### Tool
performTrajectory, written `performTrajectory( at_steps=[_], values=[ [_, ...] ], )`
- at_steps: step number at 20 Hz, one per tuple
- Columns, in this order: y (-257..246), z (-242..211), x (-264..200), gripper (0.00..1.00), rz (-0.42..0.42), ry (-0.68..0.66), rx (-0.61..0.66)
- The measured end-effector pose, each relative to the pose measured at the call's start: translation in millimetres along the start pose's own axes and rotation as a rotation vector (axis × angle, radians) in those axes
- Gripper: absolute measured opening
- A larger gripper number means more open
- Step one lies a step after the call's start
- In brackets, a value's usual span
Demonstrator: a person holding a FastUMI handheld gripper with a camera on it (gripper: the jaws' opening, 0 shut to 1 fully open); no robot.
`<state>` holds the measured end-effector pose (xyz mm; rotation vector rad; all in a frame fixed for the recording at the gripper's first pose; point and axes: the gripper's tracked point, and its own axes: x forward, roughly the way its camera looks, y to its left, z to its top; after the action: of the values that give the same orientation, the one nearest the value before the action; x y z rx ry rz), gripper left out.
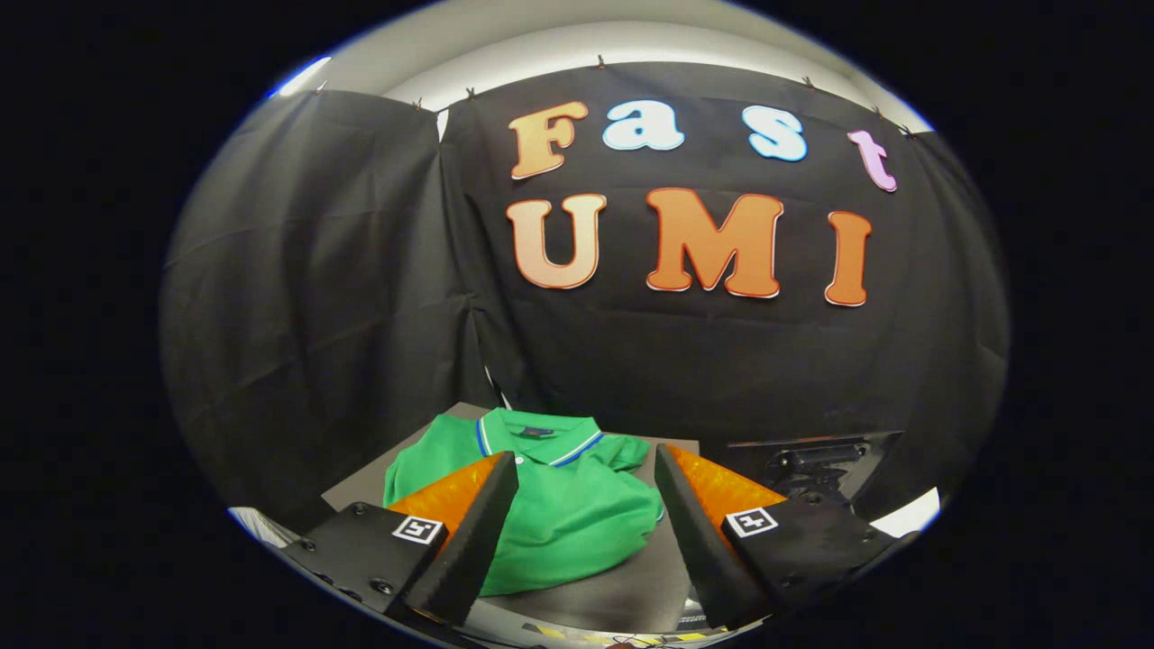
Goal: Put the clothes into the washing machine and then close the washing machine lid.
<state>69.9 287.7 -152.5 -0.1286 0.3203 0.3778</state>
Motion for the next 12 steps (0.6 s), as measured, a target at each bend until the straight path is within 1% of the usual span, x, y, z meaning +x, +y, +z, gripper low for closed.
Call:
performTrajectory(
  at_steps=[7,12],
  values=[
    [55.1,-50.1,55.9,0.98,0.056,0.162,0.007],
    [58.8,-88.9,80.2,0.99,0.030,0.286,0.012]
  ],
)
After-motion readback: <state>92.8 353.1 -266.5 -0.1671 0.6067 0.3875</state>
